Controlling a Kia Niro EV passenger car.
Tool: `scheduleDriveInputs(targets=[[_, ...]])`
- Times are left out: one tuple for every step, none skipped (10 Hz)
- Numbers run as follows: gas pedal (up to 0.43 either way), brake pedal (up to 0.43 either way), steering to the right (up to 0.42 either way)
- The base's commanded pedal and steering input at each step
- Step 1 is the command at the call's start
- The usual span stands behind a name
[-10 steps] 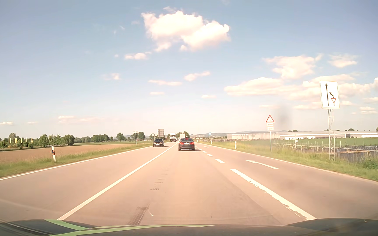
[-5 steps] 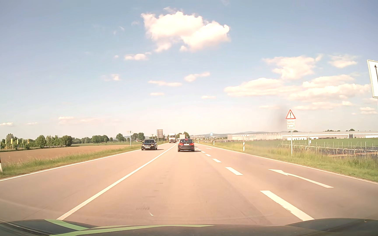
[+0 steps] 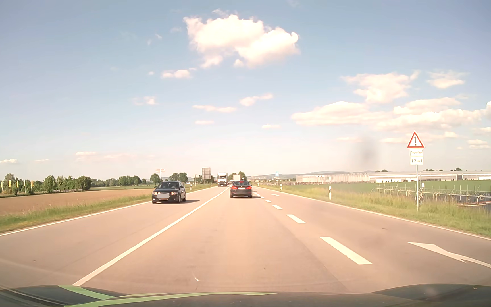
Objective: Follow the waypoints while adhering to traffic rules and regulations
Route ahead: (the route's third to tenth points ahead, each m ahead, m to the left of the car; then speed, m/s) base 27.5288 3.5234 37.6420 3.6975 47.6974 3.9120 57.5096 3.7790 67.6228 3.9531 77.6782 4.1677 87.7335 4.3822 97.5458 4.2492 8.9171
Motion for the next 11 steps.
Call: scheduleDriveInputs(targets=[[0.000, 0.091, -0.002], [0.000, 0.055, -0.002], [0.000, 0.006, -0.002], [0.000, 0.000, -0.002], [0.000, 0.000, -0.002], [0.000, 0.000, -0.002], [0.000, 0.000, -0.002], [0.000, 0.000, -0.002], [0.000, 0.000, -0.002], [0.000, 0.000, -0.002], [0.000, 0.000, -0.002]])
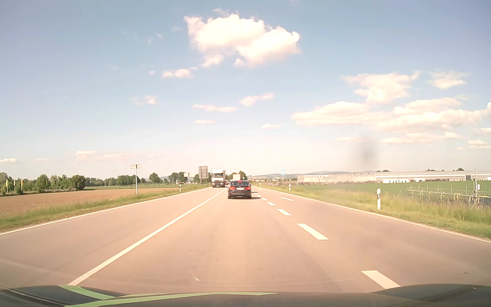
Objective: Follow the waypoints while adhering to traffic rules and regulations
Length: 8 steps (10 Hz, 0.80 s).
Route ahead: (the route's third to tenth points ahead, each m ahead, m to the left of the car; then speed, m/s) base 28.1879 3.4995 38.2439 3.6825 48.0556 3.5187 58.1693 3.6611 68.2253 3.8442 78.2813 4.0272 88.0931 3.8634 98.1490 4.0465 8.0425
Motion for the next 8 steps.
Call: scheduleDriveInputs(targets=[[0.000, 0.000, -0.002], [0.000, 0.000, -0.002], [0.000, 0.000, -0.002], [0.000, 0.000, -0.002], [0.000, 0.000, -0.002], [0.000, 0.000, -0.003], [0.000, 0.000, -0.004], [0.000, 0.000, -0.004]])
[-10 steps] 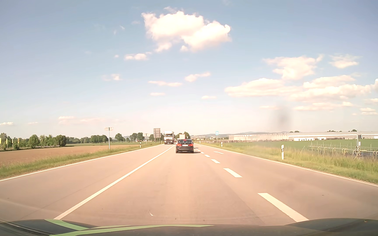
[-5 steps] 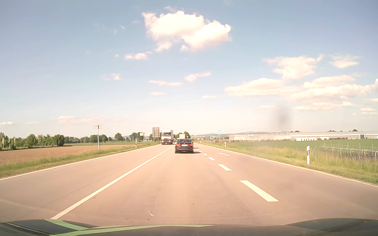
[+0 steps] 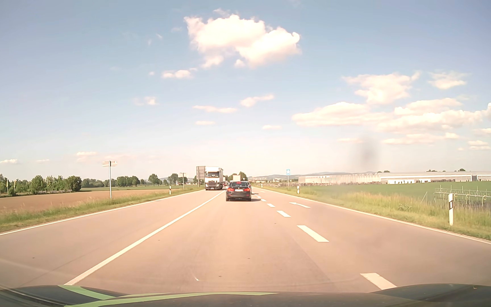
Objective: Follow the waypoints while adhering to traffic rules and regulations
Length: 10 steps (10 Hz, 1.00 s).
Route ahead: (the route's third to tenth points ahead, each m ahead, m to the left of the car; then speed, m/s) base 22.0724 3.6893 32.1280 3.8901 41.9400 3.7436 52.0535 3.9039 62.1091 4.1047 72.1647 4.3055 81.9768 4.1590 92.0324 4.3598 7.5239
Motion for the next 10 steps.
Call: scheduleDriveInputs(targets=[[0.000, 0.000, -0.004], [0.000, 0.000, -0.004], [0.000, 0.000, -0.004], [0.000, 0.000, -0.004], [0.000, 0.012, -0.004], [0.000, 0.055, -0.004], [0.000, 0.073, -0.004], [0.000, 0.085, -0.004], [0.000, 0.085, -0.004], [0.000, 0.091, -0.004]])
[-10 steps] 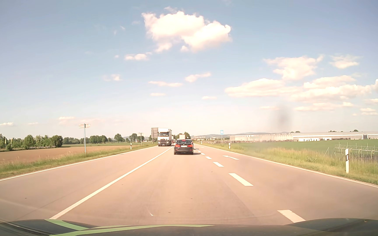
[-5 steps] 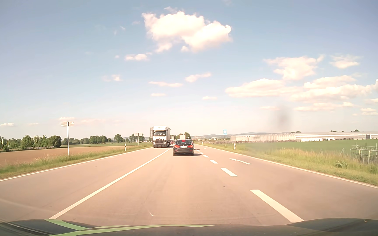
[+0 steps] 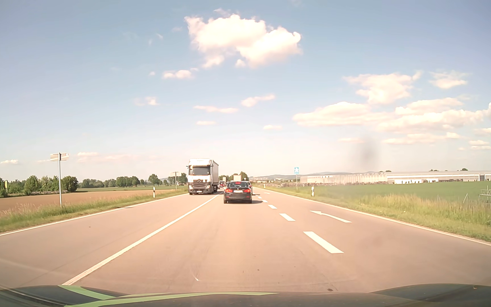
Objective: Follow the waypoints while adhering to traffic rules and regulations
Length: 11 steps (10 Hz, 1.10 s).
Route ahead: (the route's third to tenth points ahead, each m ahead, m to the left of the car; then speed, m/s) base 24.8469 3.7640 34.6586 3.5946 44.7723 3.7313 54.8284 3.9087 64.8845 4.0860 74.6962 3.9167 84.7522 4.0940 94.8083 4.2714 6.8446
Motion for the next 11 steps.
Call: scheduleDriveInputs(targets=[[0.000, 0.091, -0.004], [0.000, 0.091, -0.004], [0.000, 0.091, -0.004], [0.000, 0.098, -0.004], [0.000, 0.098, -0.004], [0.000, 0.098, -0.004], [0.000, 0.098, -0.004], [0.000, 0.104, -0.004], [0.000, 0.122, -0.004], [0.000, 0.122, -0.004], [0.000, 0.122, -0.004]])
